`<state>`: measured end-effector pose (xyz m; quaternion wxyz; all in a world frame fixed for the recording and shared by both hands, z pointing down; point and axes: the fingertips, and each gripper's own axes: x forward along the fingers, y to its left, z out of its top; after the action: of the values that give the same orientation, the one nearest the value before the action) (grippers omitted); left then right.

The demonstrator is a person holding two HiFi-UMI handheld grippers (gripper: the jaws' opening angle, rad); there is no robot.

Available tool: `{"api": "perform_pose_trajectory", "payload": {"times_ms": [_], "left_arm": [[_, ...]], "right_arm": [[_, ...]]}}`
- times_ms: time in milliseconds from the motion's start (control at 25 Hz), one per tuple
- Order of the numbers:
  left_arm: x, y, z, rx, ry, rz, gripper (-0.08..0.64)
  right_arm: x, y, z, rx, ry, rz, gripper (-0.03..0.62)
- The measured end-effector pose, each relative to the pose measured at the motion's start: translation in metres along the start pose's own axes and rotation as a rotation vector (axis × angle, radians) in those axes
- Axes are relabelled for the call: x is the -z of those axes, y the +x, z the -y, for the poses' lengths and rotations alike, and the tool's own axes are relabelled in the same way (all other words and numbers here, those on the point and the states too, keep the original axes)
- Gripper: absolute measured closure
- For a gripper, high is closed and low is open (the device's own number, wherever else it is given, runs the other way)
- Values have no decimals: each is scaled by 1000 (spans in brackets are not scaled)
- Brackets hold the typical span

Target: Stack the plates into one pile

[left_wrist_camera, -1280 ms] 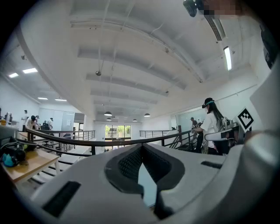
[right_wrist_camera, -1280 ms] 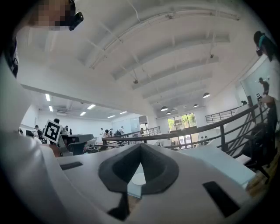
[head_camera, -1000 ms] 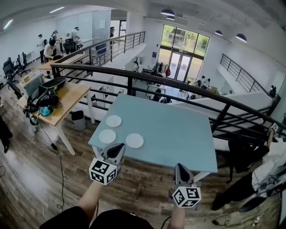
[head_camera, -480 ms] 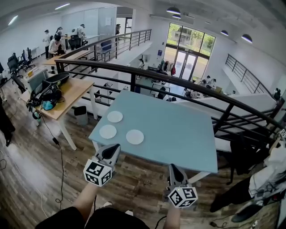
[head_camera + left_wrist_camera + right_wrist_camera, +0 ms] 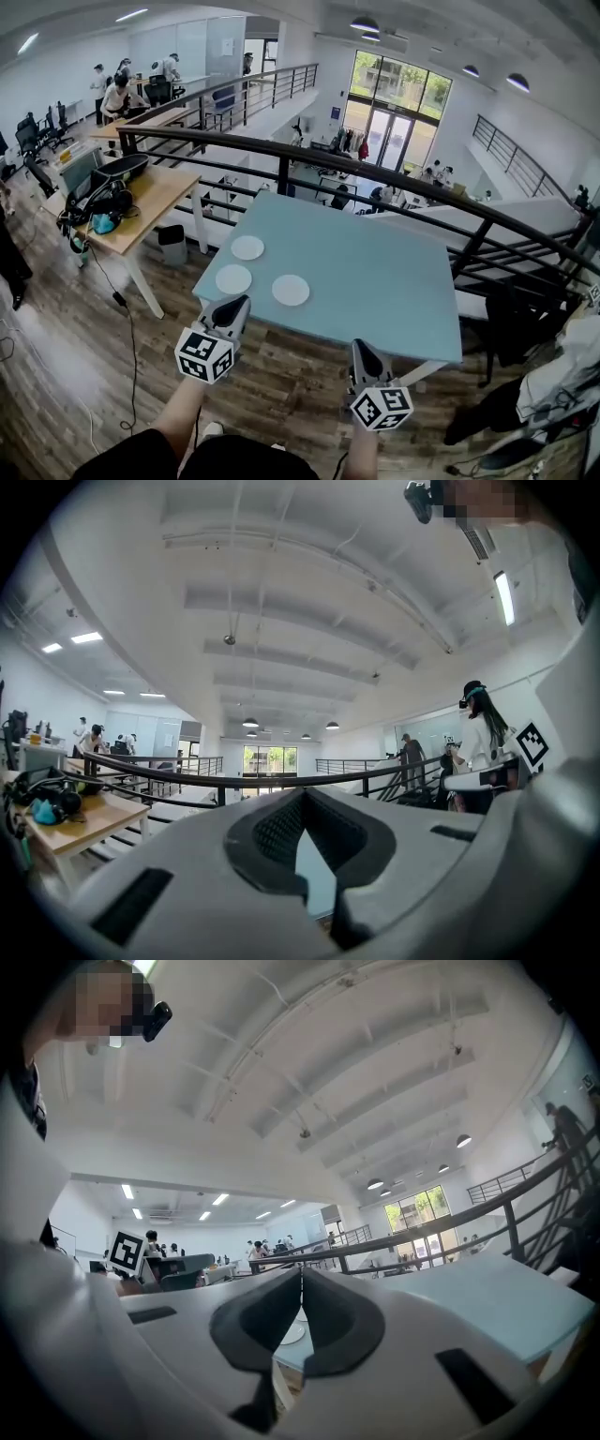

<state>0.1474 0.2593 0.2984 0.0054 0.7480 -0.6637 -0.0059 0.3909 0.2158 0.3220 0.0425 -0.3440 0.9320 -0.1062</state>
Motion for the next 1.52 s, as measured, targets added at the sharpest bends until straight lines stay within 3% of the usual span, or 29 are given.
{"api": "perform_pose_trajectory", "payload": {"times_ms": [280,480,840,1120,1520], "left_arm": [[1,-17,-57,19,14,-7,552],[-4,-33,-111,46,-16,18,552],[-7,-54,-199,51,-13,26,551],[4,-79,-268,51,-39,2,551],[22,-98,-327,60,-80,-14,552]], "right_arm": [[5,40,-50,-6,-26,6,584],[12,76,-96,-23,-44,-6,586],[7,132,-158,-5,-67,31,586],[25,172,-207,-6,-61,27,586],[47,212,-255,-31,-69,-16,586]]}}
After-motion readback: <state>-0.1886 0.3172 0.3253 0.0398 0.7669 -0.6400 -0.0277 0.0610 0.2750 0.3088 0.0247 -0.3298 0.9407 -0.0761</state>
